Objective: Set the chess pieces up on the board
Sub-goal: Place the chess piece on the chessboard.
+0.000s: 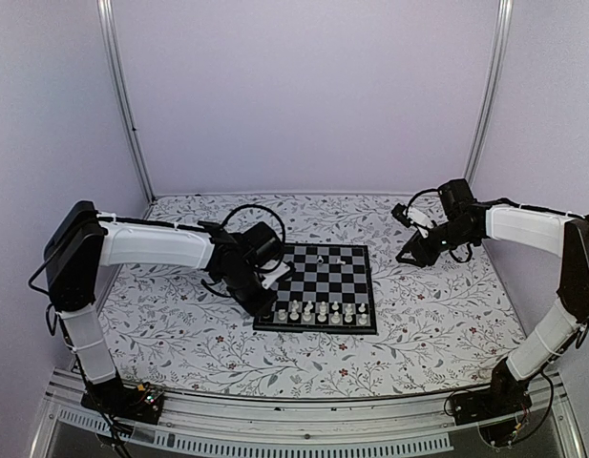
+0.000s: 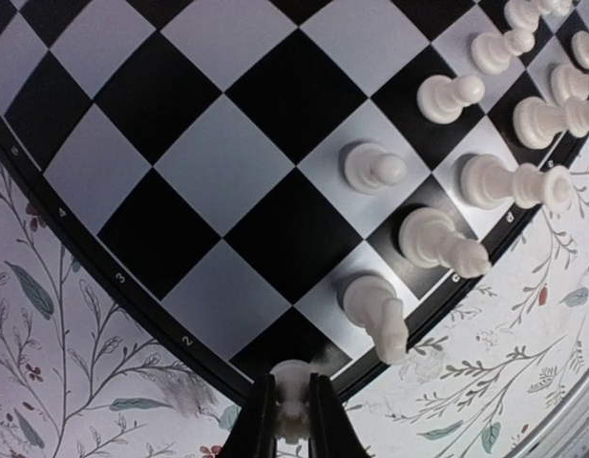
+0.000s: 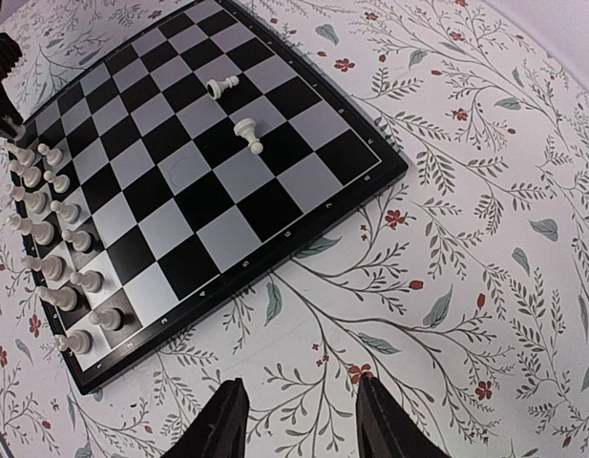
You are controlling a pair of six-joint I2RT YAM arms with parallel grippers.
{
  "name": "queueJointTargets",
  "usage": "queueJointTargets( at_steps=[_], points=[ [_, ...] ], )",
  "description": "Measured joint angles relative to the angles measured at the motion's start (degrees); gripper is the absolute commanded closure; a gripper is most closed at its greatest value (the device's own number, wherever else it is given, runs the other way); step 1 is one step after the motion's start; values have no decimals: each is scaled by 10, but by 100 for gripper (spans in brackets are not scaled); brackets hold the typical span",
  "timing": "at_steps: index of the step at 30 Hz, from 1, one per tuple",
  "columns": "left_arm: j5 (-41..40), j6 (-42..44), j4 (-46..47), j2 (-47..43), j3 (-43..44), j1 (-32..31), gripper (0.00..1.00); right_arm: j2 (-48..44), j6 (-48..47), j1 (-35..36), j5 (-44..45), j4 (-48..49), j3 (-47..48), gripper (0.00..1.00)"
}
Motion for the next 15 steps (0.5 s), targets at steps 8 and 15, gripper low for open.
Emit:
queueJointTargets(
  at_steps=[8, 15],
  points=[
    [0, -2, 1, 9, 0, 1, 74, 0, 0, 0, -1, 0, 0, 59],
    [0, -4, -1, 10, 1, 1, 68, 0, 0, 0, -3, 0, 0, 59]
  ],
)
